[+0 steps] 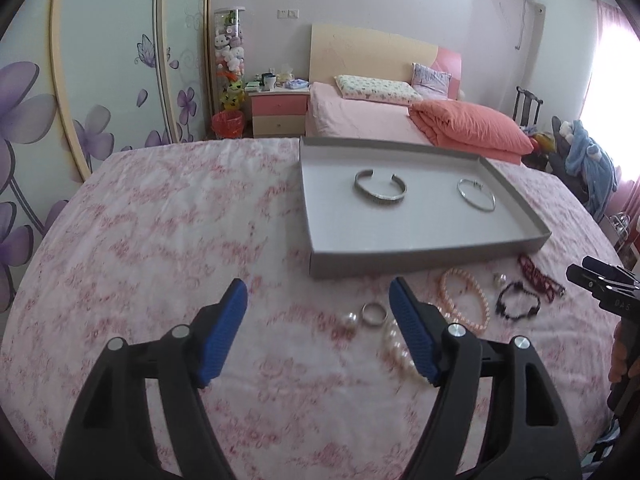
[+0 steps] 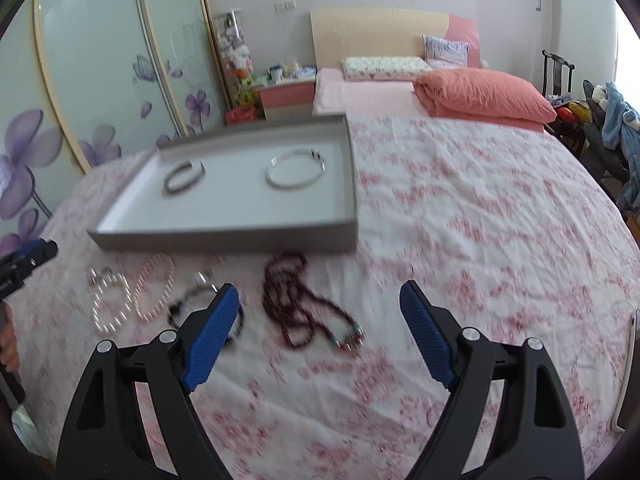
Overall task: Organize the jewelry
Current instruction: 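Grasp the dark red bead necklace with the right tool while the left tool grasps the pearl stud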
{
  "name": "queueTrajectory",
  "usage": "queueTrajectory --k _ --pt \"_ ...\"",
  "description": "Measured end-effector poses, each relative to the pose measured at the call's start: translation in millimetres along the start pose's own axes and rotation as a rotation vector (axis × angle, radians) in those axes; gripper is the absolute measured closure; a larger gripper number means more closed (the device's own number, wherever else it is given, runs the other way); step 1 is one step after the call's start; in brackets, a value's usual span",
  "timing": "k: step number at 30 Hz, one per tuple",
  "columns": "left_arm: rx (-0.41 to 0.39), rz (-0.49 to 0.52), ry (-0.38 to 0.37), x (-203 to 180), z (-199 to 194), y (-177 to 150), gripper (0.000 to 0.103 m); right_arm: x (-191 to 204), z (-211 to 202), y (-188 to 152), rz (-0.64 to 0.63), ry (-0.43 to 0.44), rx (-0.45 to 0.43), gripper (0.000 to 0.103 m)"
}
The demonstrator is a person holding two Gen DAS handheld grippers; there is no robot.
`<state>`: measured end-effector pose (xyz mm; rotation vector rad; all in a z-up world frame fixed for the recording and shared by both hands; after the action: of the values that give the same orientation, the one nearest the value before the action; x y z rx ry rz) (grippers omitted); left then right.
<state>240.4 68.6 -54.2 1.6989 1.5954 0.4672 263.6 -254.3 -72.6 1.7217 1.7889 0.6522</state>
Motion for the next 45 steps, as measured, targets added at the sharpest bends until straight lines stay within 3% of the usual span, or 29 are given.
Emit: queueTrajectory --k 9,15,18,19,20,21,22,29,39,45 --pt "0.047 0.001 -0.016 4 9 -16 0.028 16 23 -15 -0.11 -0.037 0.047 0.021" --pt "0.071 0.003 -0.013 9 14 -26 0.028 24 38 -15 -0.146 -0.039 0.072 0.031" --pt "0.079 0.003 -0.018 9 17 -28 0.028 27 40 -9 -0.146 -0.026 0.069 0.045" --pt "0.082 0.008 -0.021 9 18 -29 0.028 28 41 -7 -0.147 -0.021 0.066 0.056" --pt "0.085 0.013 -0.023 8 19 -30 0.028 30 40 -5 -0.152 -0.01 0.06 0.076" --pt "0.086 0.016 -0.023 8 19 -30 0.028 31 39 -5 -0.155 -0.002 0.055 0.087" --pt "0.086 0.02 -0.025 7 19 -30 0.028 32 38 -6 -0.155 0.002 0.051 0.089" --pt "0.108 0.046 -0.03 2 28 -33 0.033 22 35 -10 -0.11 -0.002 0.056 0.091" --pt "0.176 0.079 -0.017 -12 57 -35 0.065 18 37 -8 -0.09 0.0 0.062 0.09" --pt "0.17 0.072 -0.016 -11 64 -29 0.074 18 38 -7 -0.087 0.004 0.064 0.09"
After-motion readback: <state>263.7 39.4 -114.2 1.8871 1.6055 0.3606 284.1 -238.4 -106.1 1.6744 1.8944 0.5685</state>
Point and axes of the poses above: each gripper's, at about its wrist camera, not at the fingertips, and z roughly the way its jaws point, x to its left, y to its top, the point moved 6 cm from there along z, roughly the way its jaws point, and after that the axes turned 14 degrees about -y, right-handed, at the moved point
